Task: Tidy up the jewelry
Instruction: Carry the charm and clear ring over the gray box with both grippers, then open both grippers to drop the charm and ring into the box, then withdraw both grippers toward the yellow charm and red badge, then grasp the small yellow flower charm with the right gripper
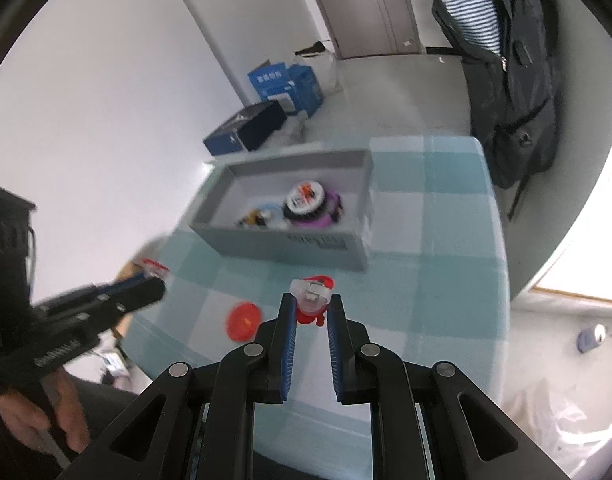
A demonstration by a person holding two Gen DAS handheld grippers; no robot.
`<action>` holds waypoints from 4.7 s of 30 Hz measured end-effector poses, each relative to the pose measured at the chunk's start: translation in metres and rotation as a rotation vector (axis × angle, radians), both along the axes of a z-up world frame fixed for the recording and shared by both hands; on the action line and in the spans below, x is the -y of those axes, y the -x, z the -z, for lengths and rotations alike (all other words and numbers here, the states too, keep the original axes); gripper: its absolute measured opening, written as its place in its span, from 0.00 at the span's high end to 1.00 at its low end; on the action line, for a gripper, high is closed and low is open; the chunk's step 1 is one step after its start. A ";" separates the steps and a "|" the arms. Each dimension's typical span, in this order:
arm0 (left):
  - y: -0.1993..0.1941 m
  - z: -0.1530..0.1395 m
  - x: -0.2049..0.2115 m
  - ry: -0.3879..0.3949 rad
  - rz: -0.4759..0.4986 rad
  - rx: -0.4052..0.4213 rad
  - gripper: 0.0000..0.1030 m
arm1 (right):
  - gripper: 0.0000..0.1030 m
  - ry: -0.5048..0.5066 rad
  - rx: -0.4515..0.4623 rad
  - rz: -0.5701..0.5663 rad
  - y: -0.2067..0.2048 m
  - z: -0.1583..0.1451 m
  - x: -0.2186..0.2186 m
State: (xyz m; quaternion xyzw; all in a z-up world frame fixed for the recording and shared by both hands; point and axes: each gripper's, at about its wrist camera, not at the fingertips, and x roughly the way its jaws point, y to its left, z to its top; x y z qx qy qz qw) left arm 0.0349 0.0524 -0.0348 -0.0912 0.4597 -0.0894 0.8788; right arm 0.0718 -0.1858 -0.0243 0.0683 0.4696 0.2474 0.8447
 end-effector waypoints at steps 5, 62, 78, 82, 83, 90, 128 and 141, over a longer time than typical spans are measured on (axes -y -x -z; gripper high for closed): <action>-0.015 -0.016 -0.008 -0.002 -0.018 0.018 0.87 | 0.86 -0.096 -0.023 0.020 -0.026 -0.019 -0.004; -0.145 0.020 -0.014 0.252 0.086 -0.214 0.64 | 0.82 -0.015 -0.114 -0.101 -0.138 0.010 -0.057; -0.117 0.001 -0.024 0.110 -0.005 -0.108 0.28 | 0.49 -0.001 0.021 -0.041 -0.123 -0.012 -0.045; -0.107 -0.004 -0.027 0.105 -0.018 -0.086 0.28 | 0.49 0.020 0.057 -0.029 -0.119 -0.016 -0.045; -0.104 -0.005 -0.026 0.100 -0.018 -0.079 0.28 | 0.49 0.019 0.059 -0.028 -0.118 -0.017 -0.046; -0.083 0.000 -0.026 0.054 -0.033 -0.055 0.28 | 0.38 0.038 0.112 -0.038 -0.099 -0.024 -0.049; -0.021 0.062 -0.045 0.020 0.049 -0.206 0.28 | 0.55 0.315 0.050 -0.260 0.031 0.073 -0.095; -0.023 0.066 -0.046 0.010 0.046 -0.222 0.28 | 0.88 0.381 0.073 -0.318 0.041 0.079 -0.106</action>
